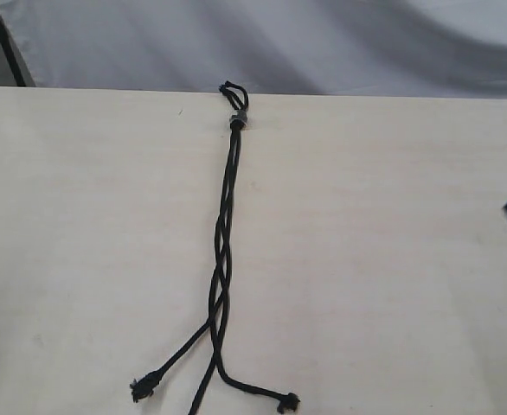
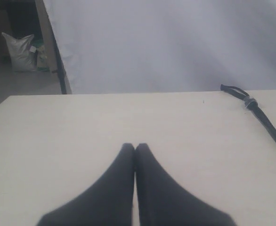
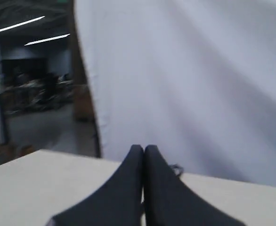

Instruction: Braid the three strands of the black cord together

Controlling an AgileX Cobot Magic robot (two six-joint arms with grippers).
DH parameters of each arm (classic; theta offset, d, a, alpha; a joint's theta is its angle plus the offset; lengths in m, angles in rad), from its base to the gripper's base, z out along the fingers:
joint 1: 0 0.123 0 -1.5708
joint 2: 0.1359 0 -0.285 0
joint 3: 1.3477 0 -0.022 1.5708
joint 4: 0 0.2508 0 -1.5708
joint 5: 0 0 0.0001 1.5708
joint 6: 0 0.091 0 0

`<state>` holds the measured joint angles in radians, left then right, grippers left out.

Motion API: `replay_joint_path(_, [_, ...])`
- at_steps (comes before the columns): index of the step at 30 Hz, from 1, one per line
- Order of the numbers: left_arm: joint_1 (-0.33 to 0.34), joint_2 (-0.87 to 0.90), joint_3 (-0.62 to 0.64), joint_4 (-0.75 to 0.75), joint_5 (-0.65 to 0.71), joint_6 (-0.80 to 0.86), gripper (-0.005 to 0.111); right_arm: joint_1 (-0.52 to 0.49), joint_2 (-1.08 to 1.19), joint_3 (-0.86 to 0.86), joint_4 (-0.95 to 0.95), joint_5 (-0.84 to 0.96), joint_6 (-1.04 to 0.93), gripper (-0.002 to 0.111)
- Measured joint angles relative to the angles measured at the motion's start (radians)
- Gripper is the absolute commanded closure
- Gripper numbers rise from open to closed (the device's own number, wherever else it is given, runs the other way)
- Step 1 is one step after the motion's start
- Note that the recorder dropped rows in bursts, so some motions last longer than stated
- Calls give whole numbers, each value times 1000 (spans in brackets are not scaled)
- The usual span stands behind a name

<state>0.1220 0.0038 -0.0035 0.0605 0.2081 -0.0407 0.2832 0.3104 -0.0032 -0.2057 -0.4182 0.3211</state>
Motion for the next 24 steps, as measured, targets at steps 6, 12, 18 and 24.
replay_joint_path(6, [0,0,0,0,0,0,106,-227,-197,0,0,202,3,108])
replay_joint_path(12, [0,0,0,0,0,0,106,-240,-302,0,0,449,4,108])
replay_joint_path(18, [0,0,0,0,0,0,106,-240,-303,0,0,537,4,108])
replay_joint_path(24, [0,0,0,-2,0,0,106,-240,-303,0,155,587,-144,108])
